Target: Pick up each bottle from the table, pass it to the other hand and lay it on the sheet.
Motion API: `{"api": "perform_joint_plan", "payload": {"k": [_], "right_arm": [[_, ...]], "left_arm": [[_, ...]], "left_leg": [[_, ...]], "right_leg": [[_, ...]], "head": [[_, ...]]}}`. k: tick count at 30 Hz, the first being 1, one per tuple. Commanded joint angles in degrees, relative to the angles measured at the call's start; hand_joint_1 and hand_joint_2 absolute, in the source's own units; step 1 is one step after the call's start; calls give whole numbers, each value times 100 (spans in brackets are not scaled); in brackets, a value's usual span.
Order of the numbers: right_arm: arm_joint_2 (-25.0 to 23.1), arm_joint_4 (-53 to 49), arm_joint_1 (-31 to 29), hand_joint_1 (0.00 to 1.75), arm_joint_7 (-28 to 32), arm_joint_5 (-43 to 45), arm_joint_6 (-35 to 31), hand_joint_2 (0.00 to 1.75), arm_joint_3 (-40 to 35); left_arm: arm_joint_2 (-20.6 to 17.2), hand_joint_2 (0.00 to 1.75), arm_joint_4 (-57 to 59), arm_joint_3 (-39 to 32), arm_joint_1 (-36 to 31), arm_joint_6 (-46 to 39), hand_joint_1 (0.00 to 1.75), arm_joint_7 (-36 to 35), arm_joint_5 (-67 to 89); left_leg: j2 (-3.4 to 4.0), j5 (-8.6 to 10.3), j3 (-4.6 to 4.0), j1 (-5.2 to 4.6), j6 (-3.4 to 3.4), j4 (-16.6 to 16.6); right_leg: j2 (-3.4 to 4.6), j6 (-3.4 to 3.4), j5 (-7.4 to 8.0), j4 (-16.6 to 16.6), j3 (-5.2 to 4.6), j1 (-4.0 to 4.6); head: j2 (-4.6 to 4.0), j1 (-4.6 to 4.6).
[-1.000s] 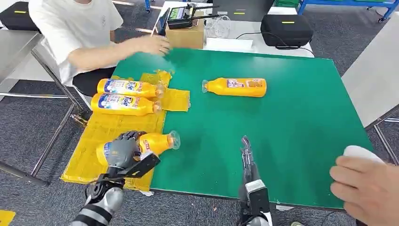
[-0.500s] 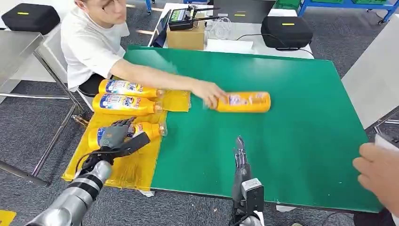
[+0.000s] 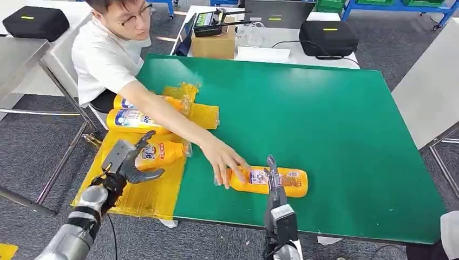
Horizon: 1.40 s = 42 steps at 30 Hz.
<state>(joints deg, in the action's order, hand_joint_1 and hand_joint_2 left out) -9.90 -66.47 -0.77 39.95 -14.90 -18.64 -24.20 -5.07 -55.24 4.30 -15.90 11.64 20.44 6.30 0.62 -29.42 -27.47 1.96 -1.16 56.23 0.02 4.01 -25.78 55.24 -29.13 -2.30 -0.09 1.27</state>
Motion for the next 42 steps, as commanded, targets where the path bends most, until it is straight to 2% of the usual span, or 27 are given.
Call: {"api": "perform_joint_plan", "payload": {"k": [1,5,7,12,21,24,25,27,28,31,36,39,42], "right_arm": [[739,548,-303,0,-874,-3234,-2136,175,-518],[659,201,-79,0,-1206,-4491,-2136,175,91],[704,75,-21,0,-1603,-5047,-2136,175,255],[1143,134,-232,0,-3129,-5762,-1970,175,-44],[1319,228,-451,0,-3749,-5953,-1515,175,77],[1346,382,-652,0,-3880,-5801,-1158,175,59],[1360,496,-756,0,-3820,-5564,-834,175,34],[1333,660,-898,0,-3669,-5220,-630,175,91],[1436,1040,-1200,0,-3808,-5417,-529,175,-43],[1383,1753,-1635,0,-3687,-5079,-351,175,-36],[1369,1905,-1692,0,-3712,-5064,-326,175,-59],[1463,2281,-1921,0,-4285,-4937,790,175,-201],[1503,2334,-1965,0,-4279,-4883,858,175,-230]], "left_arm": [[776,175,-2942,-78,910,-603,0,403,-1729],[801,175,-3559,-132,1179,-712,0,504,-1844],[908,175,-3862,-218,1379,-758,0,543,-1972],[1106,175,-4430,-274,1881,-883,0,619,-1923],[1060,175,-4013,-361,1773,-1270,0,246,-1392],[1114,175,-4068,-319,1797,-1286,0,241,-1387],[1127,175,-4071,-281,1807,-1263,0,204,-1403],[1129,175,-4041,-214,1787,-1253,0,158,-1403],[1116,175,-3904,-107,1674,-1273,0,37,-1379],[1067,175,-3642,102,1468,-1376,0,-112,-1330],[1047,175,-3629,150,1461,-1411,0,-150,-1340],[798,175,-3353,415,1389,-1831,0,-810,-516],[798,175,-3213,400,1341,-1825,0,-800,-532]], "left_leg": [[-35,-1,-35,6,28,4],[-9,-7,-34,1,20,-3],[-18,-7,-36,0,22,-6],[-2,-10,-47,1,24,-3],[-14,-2,-48,-4,17,-9],[-8,-3,-44,-2,23,-12],[-7,-4,-53,-3,16,-3],[-8,-3,-52,-4,18,-3],[-7,-3,-46,-2,26,-9],[-11,1,-52,-3,17,-4],[-22,3,-47,-4,19,-8],[-15,-1,-34,-2,21,-16],[-15,1,-40,-4,17,-8]], "right_leg": [[-30,-20,-2,-18,-8,13],[-2,-19,-2,-13,-15,6],[-11,-24,-3,-15,-19,6],[5,-18,1,-16,-35,6],[-8,-22,2,-15,-36,2],[-1,-29,5,-20,-34,7],[-1,-15,2,-9,-43,2],[-1,-14,3,-10,-42,1],[1,-22,6,-20,-34,5],[-5,-14,6,-14,-38,1],[-15,-22,6,-19,-32,3],[-7,-28,4,-24,-25,6],[-9,-14,5,-17,-29,1]], "head": [[0,-4],[0,-2],[0,-4],[0,0],[0,0],[0,-2],[0,-2],[0,-2],[0,-2],[0,-2],[0,-2],[0,-2],[0,-2]]}}
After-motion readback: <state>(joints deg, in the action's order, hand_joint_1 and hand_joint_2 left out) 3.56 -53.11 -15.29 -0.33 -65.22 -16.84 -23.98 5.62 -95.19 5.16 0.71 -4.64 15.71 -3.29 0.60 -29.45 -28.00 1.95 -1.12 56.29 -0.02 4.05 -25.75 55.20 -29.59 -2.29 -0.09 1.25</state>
